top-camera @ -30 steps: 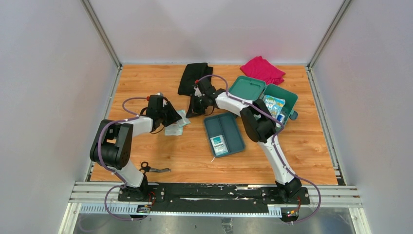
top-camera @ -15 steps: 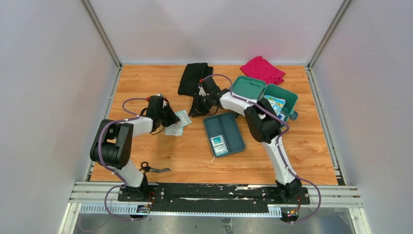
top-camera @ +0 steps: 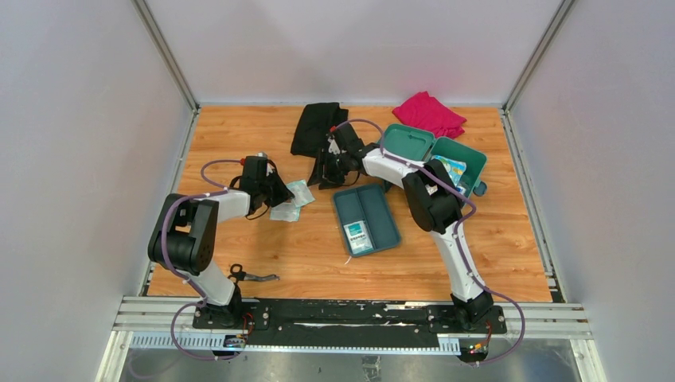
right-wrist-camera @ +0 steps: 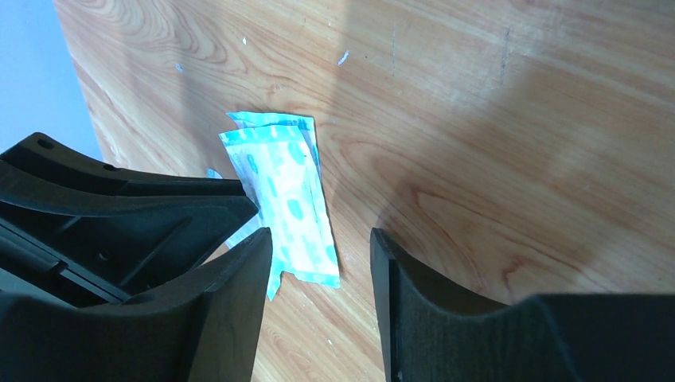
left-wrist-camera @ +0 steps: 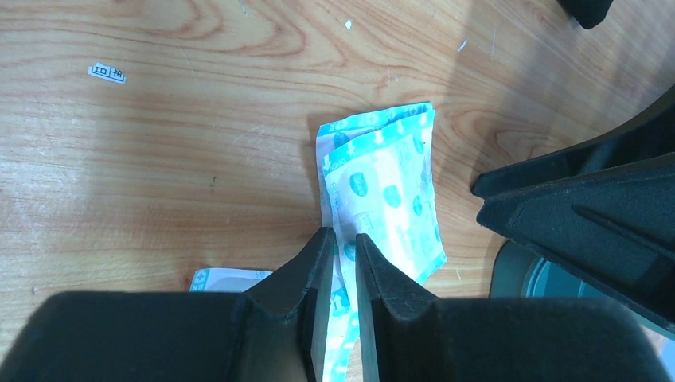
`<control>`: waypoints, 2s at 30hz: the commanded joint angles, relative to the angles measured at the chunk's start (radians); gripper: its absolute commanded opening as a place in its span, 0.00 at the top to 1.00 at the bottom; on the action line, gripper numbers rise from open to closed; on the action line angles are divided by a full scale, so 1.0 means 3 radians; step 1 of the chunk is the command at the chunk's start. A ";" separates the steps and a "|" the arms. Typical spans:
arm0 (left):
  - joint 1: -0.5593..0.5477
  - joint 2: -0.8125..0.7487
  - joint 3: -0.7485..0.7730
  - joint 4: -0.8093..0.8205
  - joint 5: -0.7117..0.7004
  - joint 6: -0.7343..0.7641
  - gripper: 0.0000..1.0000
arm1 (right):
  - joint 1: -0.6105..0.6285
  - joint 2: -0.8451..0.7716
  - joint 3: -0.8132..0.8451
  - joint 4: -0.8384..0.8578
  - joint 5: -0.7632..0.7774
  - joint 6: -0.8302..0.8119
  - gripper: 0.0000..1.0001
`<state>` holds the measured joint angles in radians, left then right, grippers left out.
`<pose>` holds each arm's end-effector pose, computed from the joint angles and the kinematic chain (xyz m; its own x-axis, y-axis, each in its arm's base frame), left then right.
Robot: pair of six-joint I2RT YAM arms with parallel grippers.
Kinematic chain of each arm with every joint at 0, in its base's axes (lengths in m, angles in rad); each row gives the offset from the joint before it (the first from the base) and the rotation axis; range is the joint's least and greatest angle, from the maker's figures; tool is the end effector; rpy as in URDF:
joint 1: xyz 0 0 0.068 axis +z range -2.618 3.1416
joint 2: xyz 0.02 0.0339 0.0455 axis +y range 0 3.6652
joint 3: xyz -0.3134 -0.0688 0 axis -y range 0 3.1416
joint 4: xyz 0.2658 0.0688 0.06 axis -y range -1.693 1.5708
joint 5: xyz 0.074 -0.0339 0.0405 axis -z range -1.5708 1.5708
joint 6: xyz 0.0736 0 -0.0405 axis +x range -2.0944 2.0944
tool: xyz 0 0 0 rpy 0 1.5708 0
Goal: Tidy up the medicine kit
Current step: Pick up the medical item at the center of the board.
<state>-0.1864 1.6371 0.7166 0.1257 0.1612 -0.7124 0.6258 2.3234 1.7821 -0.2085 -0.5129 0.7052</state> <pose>0.3439 -0.0769 0.1463 -0.7226 -0.5203 -0.4552 -0.2364 0.8047 -0.5445 0.4603 0.3772 0.1626 -0.9401 0.0174 -0.3405 -0.2523 0.6363 0.7290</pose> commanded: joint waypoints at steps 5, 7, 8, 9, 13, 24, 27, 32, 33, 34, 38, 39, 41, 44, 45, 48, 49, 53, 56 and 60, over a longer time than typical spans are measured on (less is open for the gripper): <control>0.0013 0.0175 -0.0002 -0.0229 -0.0034 0.0094 0.82 | -0.0028 0.0148 0.0060 -0.0080 -0.0108 0.0140 0.45; 0.0013 0.0198 -0.0001 -0.0230 -0.0035 0.0097 0.83 | -0.0026 0.0172 0.0067 -0.0060 -0.0134 0.0164 0.45; 0.0013 0.0208 0.0004 -0.0230 -0.0033 0.0099 0.84 | -0.0025 0.0190 0.0076 -0.0053 -0.0149 0.0181 0.45; 0.0013 0.0221 0.0008 -0.0236 -0.0032 0.0102 0.85 | -0.0020 0.0204 0.0086 -0.0045 -0.0167 0.0193 0.47; 0.0013 0.0242 0.0015 -0.0239 -0.0030 0.0112 0.87 | -0.0011 0.0267 0.0089 0.0004 -0.0217 0.0250 0.51; 0.0008 0.0268 0.0015 -0.0240 -0.0002 0.0139 0.90 | -0.0004 0.0375 0.0047 0.0201 -0.0340 0.0486 0.55; 0.0008 0.0286 0.0024 -0.0240 0.0016 0.0140 0.91 | 0.0002 0.0400 0.0051 0.0266 -0.0415 0.0530 0.55; 0.0002 0.0314 0.0043 -0.0241 0.0048 0.0142 0.92 | 0.0019 0.0450 0.0100 0.0359 -0.0523 0.0584 0.55; 0.0002 0.0318 0.0045 -0.0241 0.0051 0.0145 0.92 | 0.0028 0.0461 0.0125 0.0362 -0.0540 0.0587 0.55; 0.0002 0.0319 0.0045 -0.0240 0.0058 0.0143 0.92 | 0.0031 0.0474 0.0137 0.0363 -0.0553 0.0587 0.55; 0.0002 0.0320 0.0045 -0.0240 0.0061 0.0145 0.93 | 0.0041 0.0474 0.0130 0.0425 -0.0569 0.0621 0.55; 0.0002 0.0326 0.0045 -0.0244 0.0065 0.0145 0.93 | 0.0040 0.0474 0.0122 0.0455 -0.0583 0.0636 0.55; -0.0001 0.0331 0.0049 -0.0240 0.0078 0.0142 0.93 | 0.0045 0.0480 0.0114 0.0524 -0.0607 0.0678 0.56; -0.0003 0.0341 0.0050 -0.0242 0.0087 0.0140 0.94 | 0.0043 0.0501 0.0135 0.0562 -0.0635 0.0709 0.56; -0.0003 0.0341 0.0055 -0.0240 0.0089 0.0139 0.94 | 0.0044 0.0519 0.0150 0.0557 -0.0641 0.0709 0.56; -0.0003 0.0358 0.0060 -0.0240 0.0101 0.0140 0.95 | 0.0050 0.0552 0.0192 0.0558 -0.0671 0.0715 0.56; -0.0003 0.0357 0.0061 -0.0240 0.0101 0.0140 0.95 | 0.0055 0.0558 0.0195 0.0555 -0.0673 0.0717 0.56; -0.0003 0.0366 0.0066 -0.0240 0.0108 0.0139 0.96 | 0.0066 0.0590 0.0227 0.0558 -0.0683 0.0727 0.55; -0.0003 0.0369 0.0066 -0.0241 0.0111 0.0140 0.97 | 0.0081 0.0605 0.0264 0.0562 -0.0702 0.0732 0.55; -0.0003 0.0375 0.0071 -0.0240 0.0111 0.0135 0.97 | 0.0095 0.0615 0.0285 0.0567 -0.0740 0.0738 0.55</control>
<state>-0.1864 1.6989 0.7540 0.1555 0.2146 -0.7055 0.6350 2.4626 1.8519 -0.0006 -0.7330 0.9276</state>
